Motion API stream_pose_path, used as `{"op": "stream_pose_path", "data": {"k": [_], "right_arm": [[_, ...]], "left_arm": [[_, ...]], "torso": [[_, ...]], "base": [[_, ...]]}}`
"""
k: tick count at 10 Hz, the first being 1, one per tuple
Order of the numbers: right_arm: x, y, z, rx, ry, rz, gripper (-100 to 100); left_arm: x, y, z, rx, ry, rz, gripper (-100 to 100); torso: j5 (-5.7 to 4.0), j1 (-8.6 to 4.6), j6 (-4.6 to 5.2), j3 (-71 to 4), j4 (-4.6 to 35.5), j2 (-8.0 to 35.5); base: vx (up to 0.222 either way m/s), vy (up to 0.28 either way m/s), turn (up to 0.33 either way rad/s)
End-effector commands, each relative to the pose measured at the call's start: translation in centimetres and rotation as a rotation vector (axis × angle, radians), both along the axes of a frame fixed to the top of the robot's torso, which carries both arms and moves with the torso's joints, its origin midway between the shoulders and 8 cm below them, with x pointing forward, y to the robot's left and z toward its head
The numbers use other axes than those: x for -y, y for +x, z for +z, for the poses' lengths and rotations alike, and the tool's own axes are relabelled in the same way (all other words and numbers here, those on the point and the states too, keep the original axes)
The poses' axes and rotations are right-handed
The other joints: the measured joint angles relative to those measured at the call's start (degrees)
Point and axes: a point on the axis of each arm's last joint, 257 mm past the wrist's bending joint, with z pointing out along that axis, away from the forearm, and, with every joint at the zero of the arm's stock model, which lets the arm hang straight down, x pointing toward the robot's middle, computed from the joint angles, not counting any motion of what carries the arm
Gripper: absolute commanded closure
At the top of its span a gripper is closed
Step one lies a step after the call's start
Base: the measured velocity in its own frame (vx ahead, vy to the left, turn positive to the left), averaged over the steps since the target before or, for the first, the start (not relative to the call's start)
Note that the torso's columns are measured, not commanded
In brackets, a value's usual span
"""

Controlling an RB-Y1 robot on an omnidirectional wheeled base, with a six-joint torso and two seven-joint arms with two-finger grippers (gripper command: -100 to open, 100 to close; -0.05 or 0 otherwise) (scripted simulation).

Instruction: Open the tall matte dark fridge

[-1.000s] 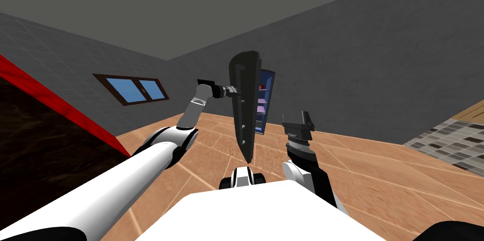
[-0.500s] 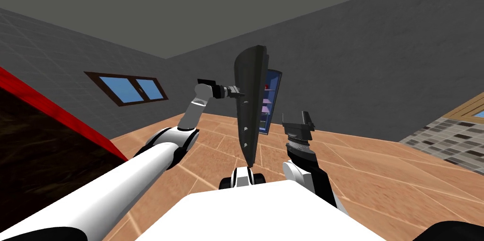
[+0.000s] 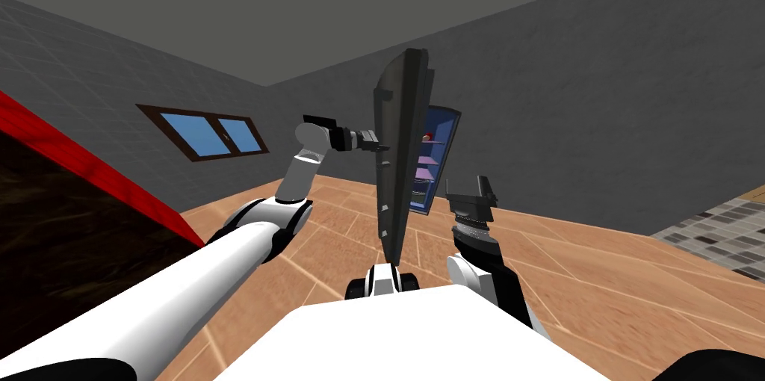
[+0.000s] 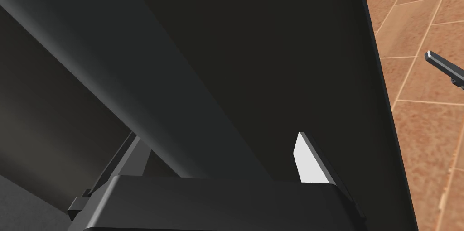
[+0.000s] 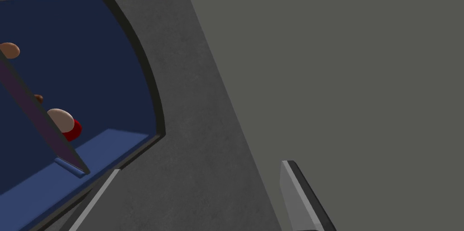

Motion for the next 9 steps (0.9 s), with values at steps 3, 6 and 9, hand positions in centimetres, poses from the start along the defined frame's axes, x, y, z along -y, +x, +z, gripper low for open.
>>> {"op": "stream_pose_path", "data": {"k": [3,6,9], "right_arm": [[0.00,0.00,0.00,0.000,0.000,0.000,0],[0.00,0.00,0.00,0.000,0.000,0.000,0],[0.00,0.00,0.00,0.000,0.000,0.000,0]], "left_arm": [[-0.26,-1.82,2.29,0.003,-0.002,-0.017,-100],[-0.14,-1.98,2.33,0.001,-0.001,-0.021,0],[-0.12,-2.00,2.32,0.001,-0.001,-0.022,0]], "torso": [[0.36,0.89,-0.20,0.00,-0.08,-0.09],[0.47,1.12,-0.28,0.05,-0.07,-0.02],[0.36,0.87,-0.23,0.04,-0.07,-0.05]], "base": [[0.036,-0.045,0.028],[0.001,-0.006,-0.007],[0.000,0.000,0.000]]}}
